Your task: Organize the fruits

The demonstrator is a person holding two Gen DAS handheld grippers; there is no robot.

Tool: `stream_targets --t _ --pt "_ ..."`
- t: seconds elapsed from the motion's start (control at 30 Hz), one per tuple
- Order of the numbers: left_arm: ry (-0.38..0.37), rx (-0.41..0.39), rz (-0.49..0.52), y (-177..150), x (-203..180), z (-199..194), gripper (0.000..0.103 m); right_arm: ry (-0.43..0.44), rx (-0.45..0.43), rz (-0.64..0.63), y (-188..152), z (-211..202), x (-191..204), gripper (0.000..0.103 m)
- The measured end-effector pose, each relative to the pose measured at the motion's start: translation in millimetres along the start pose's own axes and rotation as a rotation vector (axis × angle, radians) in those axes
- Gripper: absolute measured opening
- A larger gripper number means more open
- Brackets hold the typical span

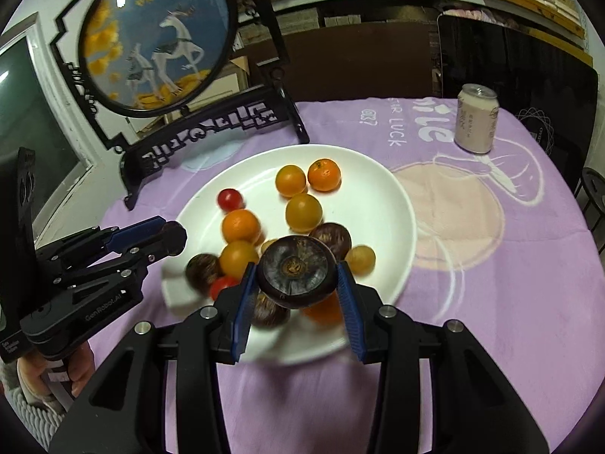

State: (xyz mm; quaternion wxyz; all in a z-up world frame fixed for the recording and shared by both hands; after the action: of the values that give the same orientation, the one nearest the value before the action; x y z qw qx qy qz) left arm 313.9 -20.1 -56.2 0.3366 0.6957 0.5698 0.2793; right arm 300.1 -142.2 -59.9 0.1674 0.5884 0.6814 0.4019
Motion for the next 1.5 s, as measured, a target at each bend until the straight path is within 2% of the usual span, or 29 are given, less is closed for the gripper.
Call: stream_targets --t 0.13,0.17,0.2,0.23,0.43,0.47,0.5,0.53,0.67,0.73,0.87,0.93,0.97,1.0,1.07,1.17,1.5 --pt "-0.005 0.024 -0.035 -4 5 25 0.030 -0.011 -0.028 -0.001 3 16 0 0.043" --pt "-0.005 0.026 -0.043 -5 7 28 0.034 -0.010 -0.039 -0.001 3 17 0 0.053" --pt "0.002 0.019 -0.050 -8 9 29 0.048 -0.016 -0.044 0.000 4 17 -1 0.065" --pt "0.008 0.016 -0.051 -8 10 29 0.055 -0.019 -0.057 0.007 6 15 -3 0.065" --pt "0.015 0.004 -0.096 -10 18 11 0.056 0.021 -0.095 0.058 17 -9 -2 0.065" --pt "0.020 0.002 -0.097 -11 18 7 0.057 0.022 -0.094 0.059 17 -12 -1 0.065" --pt "0.028 -0.003 -0.102 -13 18 0 0.062 0.021 -0.094 0.056 15 -18 1 0.065" --pt "0.034 -0.011 -0.104 -15 18 -7 0.071 0.018 -0.099 0.047 12 -26 3 0.065" --pt "0.050 -0.038 -0.092 -29 11 -38 0.073 0.015 -0.094 0.042 -6 -46 8 0.065" --pt "0.060 -0.047 -0.101 -41 9 -54 0.084 0.010 -0.085 0.054 -23 -55 8 0.067" --pt "0.095 -0.077 -0.115 -61 6 -85 0.092 -0.031 -0.067 0.058 -55 -69 4 0.072" --pt "0.129 -0.098 -0.115 -70 4 -101 0.098 -0.074 -0.075 0.047 -70 -78 0 0.081" --pt "0.144 -0.103 -0.108 -73 3 -107 0.100 -0.099 -0.077 0.040 -78 -81 -2 0.094" --pt "0.160 -0.105 -0.093 -78 1 -114 0.101 -0.123 -0.082 0.036 -83 -85 -3 0.099" --pt "0.172 -0.100 -0.077 -84 -4 -118 0.101 -0.155 -0.094 0.027 -88 -90 -6 0.100" --pt "0.150 -0.084 -0.061 -94 -11 -121 0.101 -0.196 -0.098 0.005 -89 -95 -7 0.102" --pt "0.104 -0.100 -0.050 -91 -22 -128 0.101 -0.177 -0.065 0.013 -94 -92 -10 0.102"
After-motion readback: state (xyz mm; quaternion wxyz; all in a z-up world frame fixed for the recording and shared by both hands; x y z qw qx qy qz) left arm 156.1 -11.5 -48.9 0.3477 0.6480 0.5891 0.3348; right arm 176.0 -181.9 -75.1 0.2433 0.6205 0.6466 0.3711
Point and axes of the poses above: each gripper's, at about its wrist camera, not at the fingertips, and z roughly the way its jaws point, x to its left, y to its top, the point moved 10 cm from there along z, roughly the way its jaws point, and after that the axes turned 6 degrees about -x, right-handed, at the moved point
